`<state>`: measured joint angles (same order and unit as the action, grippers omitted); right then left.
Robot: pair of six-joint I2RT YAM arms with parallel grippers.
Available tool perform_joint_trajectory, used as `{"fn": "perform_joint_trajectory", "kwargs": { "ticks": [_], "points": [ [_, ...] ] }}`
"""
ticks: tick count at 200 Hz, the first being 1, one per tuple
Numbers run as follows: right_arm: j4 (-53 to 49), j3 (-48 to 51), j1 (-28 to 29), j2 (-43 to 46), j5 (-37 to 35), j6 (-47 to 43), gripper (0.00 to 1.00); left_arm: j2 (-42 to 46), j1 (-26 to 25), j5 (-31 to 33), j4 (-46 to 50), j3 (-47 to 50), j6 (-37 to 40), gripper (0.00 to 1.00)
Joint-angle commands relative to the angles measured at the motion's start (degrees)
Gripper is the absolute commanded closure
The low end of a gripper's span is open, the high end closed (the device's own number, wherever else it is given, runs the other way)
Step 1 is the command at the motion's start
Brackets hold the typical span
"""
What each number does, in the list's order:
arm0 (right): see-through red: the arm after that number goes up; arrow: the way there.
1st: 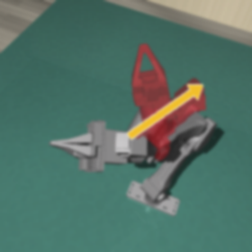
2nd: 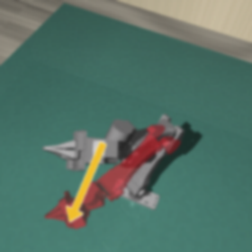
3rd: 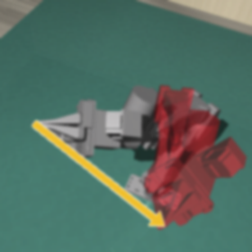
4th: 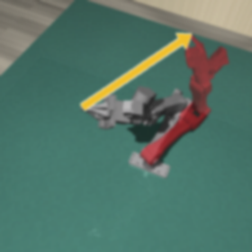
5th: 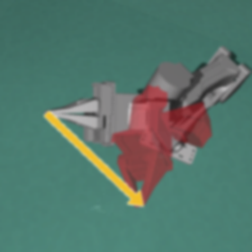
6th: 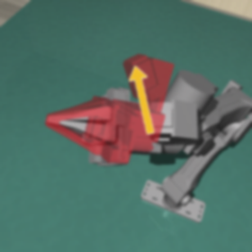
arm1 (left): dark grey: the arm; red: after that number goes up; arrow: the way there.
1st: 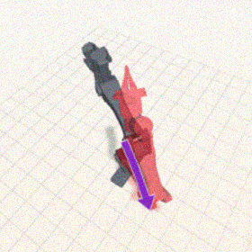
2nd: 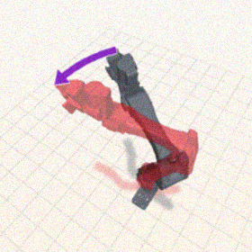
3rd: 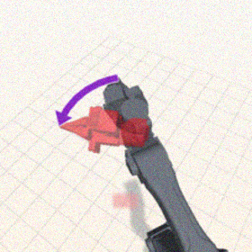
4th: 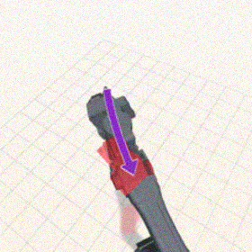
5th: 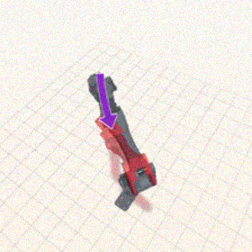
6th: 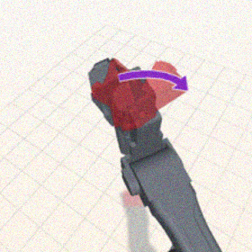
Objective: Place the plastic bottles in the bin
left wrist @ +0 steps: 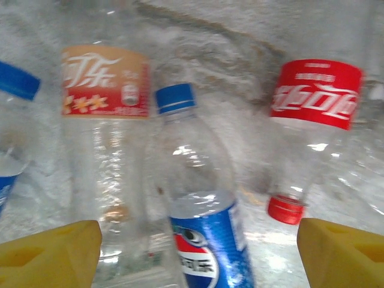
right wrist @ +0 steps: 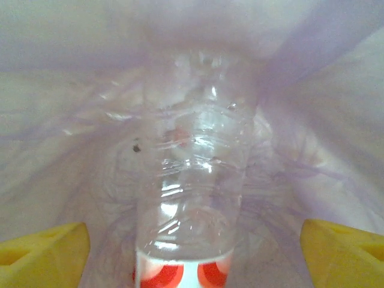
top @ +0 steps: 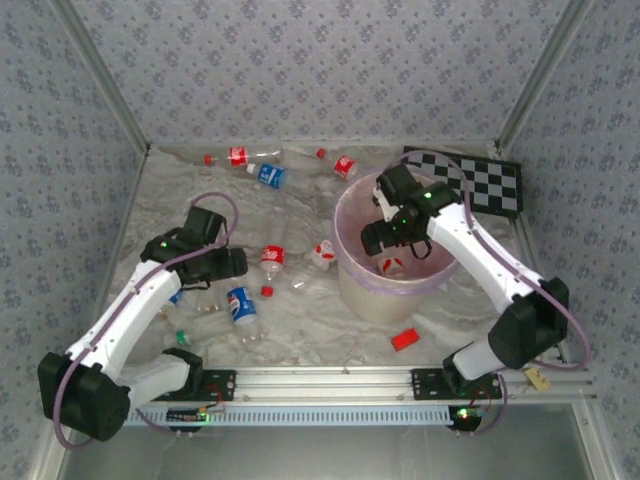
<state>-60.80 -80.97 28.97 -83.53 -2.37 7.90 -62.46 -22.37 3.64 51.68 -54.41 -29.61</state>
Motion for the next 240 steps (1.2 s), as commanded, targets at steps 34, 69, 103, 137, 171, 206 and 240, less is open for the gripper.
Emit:
{"fn": "perform_joint_trajectory", "kwargs": {
  "ticks": [34, 69, 103, 137, 171, 206, 240],
  "points": [
    [-8.01, -9.81, -1.51, 7.23, 1.27, -1.57, 0.0, -9.13, -12.47, -5.27, -9.64, -8.13, -1.73, 0.16],
    [-3.1, -13.16, -5.12, 13.75, 10.8, -1.17, 0.0, -18.7, -18.85, -10.23, -16.74, -11.56, 6.07, 0.22],
    [4.07, -14.38, -10.03, 18.1, 20.72, 2.6, 0.0, -29.98, -21.14, -13.79, -16.79, -17.33, 12.57, 0.23],
    [4.18, -13.7, -12.27, 19.62, 19.35, 2.82, 0.0, -35.99, -21.35, -11.56, -16.65, -19.16, 15.47, 0.21],
    [4.86, -13.17, -14.26, 19.8, 19.43, 3.17, 0.0, -39.07, -21.44, -9.82, -14.95, -19.02, 17.02, 0.18],
    [6.13, -12.07, -15.65, 19.54, 19.84, 3.61, 0.0, -40.06, -21.49, -9.35, -14.72, -18.27, 16.3, 0.24],
    [6.6, -11.42, -16.27, 19.37, 20.22, 3.85, 0.0, -41.26, -21.75, -9.59, -14.77, -18.8, 15.98, 0.27]
  ]
}}
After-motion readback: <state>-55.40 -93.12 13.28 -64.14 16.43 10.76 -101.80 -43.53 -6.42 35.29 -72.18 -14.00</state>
